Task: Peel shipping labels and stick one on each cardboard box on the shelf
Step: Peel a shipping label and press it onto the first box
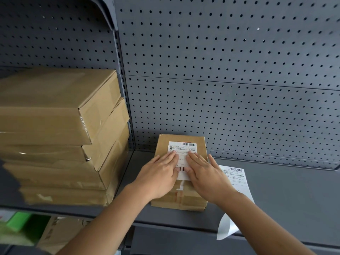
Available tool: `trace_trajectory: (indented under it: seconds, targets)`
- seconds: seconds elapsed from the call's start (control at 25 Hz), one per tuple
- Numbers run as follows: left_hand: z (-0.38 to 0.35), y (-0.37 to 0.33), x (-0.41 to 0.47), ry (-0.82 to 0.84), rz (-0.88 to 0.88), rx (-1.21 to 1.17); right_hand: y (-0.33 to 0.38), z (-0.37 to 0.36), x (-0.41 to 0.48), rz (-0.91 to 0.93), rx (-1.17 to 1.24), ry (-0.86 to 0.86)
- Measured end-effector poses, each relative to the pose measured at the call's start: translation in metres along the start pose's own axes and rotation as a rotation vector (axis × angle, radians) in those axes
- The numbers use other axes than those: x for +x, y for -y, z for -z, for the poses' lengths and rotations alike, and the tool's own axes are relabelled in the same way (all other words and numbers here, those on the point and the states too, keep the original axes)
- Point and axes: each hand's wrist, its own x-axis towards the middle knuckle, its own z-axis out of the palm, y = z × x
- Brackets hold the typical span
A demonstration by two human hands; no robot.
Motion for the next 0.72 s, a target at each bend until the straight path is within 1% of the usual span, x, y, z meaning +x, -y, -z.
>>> trace_trajectory:
  seconds: [0.28, 0.4, 0.56, 0.72]
  targets:
    - [0.003, 0.002, -0.006, 0.007, 0.028, -0.011, -0.003, 0.002, -0.005, -0.044, 0.024, -0.017]
    - [0.008, -0.001, -0.015, -0.019, 0.025, -0.013, 0.004, 0.006, -0.013, 0.000, 0.047, -0.049]
    - [0.006, -0.014, -0.038, -0.032, -0.048, -0.014, 0.023, 0.002, -0.032, 0.101, 0.047, -0.096]
    - [-0.005, -0.017, -0.053, -0.015, -0.055, 0.010, 0.030, -0.012, -0.045, 0.106, -0.030, -0.111]
